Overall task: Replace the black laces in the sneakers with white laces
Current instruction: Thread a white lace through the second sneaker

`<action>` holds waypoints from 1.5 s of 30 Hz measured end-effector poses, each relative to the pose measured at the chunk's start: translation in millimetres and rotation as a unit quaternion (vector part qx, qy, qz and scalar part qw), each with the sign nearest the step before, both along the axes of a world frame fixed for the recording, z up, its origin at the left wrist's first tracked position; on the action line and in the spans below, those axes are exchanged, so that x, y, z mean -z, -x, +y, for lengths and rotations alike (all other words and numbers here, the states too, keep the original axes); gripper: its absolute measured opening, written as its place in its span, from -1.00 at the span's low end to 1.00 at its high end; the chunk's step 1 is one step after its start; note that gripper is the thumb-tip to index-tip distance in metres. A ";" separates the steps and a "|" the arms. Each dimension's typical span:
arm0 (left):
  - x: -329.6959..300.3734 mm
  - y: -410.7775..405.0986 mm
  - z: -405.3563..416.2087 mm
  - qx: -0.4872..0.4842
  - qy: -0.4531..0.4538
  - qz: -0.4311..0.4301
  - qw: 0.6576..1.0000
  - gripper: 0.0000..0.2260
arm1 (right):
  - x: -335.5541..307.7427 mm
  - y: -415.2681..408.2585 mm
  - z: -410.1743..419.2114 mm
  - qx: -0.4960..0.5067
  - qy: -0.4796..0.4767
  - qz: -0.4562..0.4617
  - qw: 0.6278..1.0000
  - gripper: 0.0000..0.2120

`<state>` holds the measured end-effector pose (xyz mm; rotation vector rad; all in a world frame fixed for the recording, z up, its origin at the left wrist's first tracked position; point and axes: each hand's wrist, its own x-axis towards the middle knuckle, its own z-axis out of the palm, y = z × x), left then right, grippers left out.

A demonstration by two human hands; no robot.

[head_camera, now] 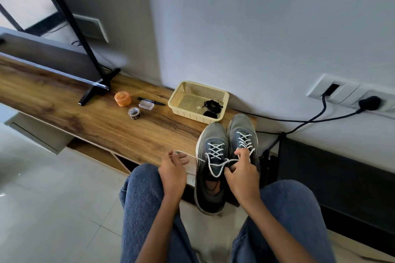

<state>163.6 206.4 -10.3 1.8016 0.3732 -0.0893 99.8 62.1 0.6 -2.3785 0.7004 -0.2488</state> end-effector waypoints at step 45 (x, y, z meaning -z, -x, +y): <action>10.1 22.9 -19.5 0.166 -0.447 -0.223 0.850 -0.83 | -69.4 15.4 -72.5 0.036 0.220 0.004 0.975 -0.87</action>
